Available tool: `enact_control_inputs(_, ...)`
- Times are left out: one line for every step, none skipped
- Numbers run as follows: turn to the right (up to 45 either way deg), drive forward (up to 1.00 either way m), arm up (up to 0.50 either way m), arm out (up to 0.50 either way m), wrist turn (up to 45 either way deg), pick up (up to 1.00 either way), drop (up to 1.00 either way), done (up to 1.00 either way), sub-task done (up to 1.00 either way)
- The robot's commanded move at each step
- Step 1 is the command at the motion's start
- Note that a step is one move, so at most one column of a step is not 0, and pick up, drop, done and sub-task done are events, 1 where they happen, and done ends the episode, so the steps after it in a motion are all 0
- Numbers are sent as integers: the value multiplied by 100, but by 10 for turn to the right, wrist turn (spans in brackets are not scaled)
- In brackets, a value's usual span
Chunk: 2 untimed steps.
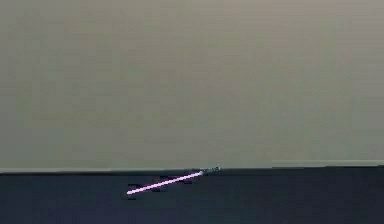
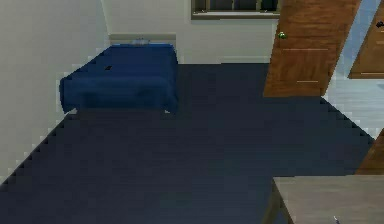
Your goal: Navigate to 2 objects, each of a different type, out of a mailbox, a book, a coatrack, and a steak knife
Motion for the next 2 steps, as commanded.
enact_control_inputs(0, 20, 0, 0, 0, 0, 0, 0, 0)
enact_control_inputs(450, 0, 0, 0, 0, 0, 0, 0, 0)
